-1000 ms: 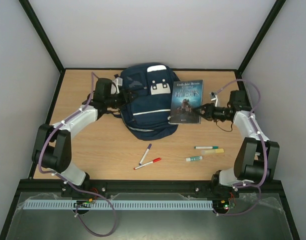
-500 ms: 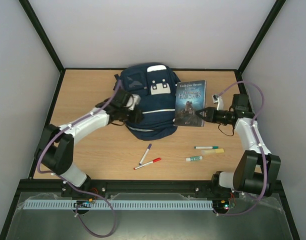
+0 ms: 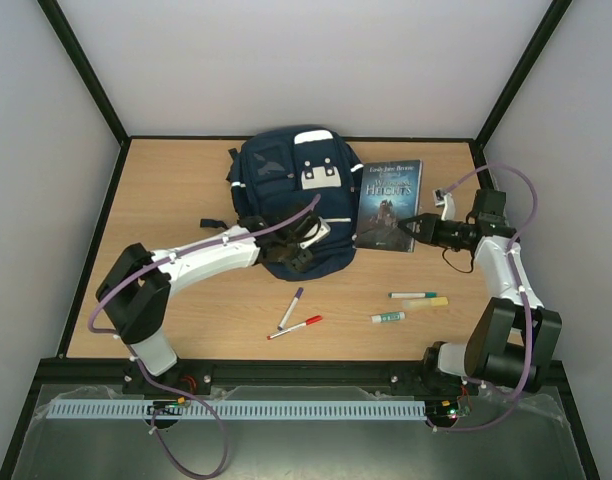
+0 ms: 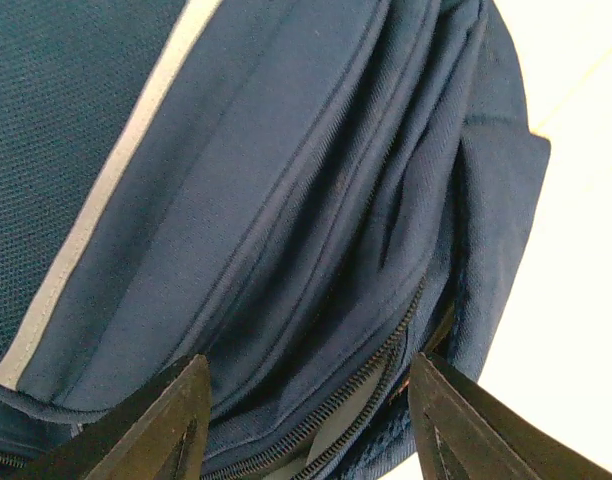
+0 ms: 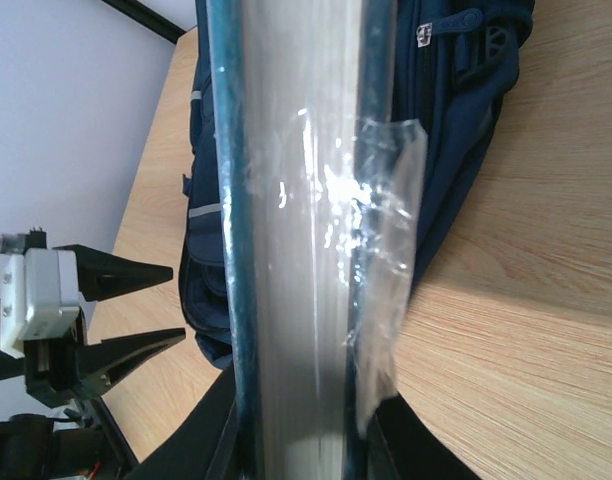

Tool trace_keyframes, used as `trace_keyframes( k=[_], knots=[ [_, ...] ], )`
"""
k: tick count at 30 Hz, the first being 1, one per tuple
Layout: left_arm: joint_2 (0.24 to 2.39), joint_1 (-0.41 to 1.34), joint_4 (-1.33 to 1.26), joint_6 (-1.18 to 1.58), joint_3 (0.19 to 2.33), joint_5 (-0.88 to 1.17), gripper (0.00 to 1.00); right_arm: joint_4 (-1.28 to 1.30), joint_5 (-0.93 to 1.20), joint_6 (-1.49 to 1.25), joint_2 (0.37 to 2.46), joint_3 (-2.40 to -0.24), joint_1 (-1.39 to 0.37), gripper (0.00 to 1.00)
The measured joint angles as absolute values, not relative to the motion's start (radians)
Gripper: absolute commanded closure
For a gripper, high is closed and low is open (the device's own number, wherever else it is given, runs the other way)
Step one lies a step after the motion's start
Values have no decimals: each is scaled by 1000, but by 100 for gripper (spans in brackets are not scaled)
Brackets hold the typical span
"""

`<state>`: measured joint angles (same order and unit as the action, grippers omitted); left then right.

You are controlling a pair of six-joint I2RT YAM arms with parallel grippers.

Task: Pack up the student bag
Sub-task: Place the book in the student bag.

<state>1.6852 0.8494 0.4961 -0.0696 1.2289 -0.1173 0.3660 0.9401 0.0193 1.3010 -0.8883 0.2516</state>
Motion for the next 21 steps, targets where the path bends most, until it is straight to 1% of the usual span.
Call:
trace_keyframes(
  k=[5,9,11,14,16,18,21],
  knots=[
    [1704,875,540,-117,1243,-145,47,376,960,20,1319,-889,254,99],
    [1737,887,545,-137,1253,-183,51,383,966,21,1322,-889,255,99],
    [1763,891,545,-142,1259,-214,53,384,968,21,1322,-889,255,99],
    [1800,894,545,-152,1272,-259,60,384,970,21,1322,-889,255,99],
    [1817,897,544,-155,1286,-281,62,384,971,21,1322,-889,255,99],
    [1829,899,543,-160,1299,-301,61,384,972,21,1322,-889,255,99],
    [1833,904,536,-178,1304,-327,51,384,972,21,1322,-889,257,99]
  ],
)
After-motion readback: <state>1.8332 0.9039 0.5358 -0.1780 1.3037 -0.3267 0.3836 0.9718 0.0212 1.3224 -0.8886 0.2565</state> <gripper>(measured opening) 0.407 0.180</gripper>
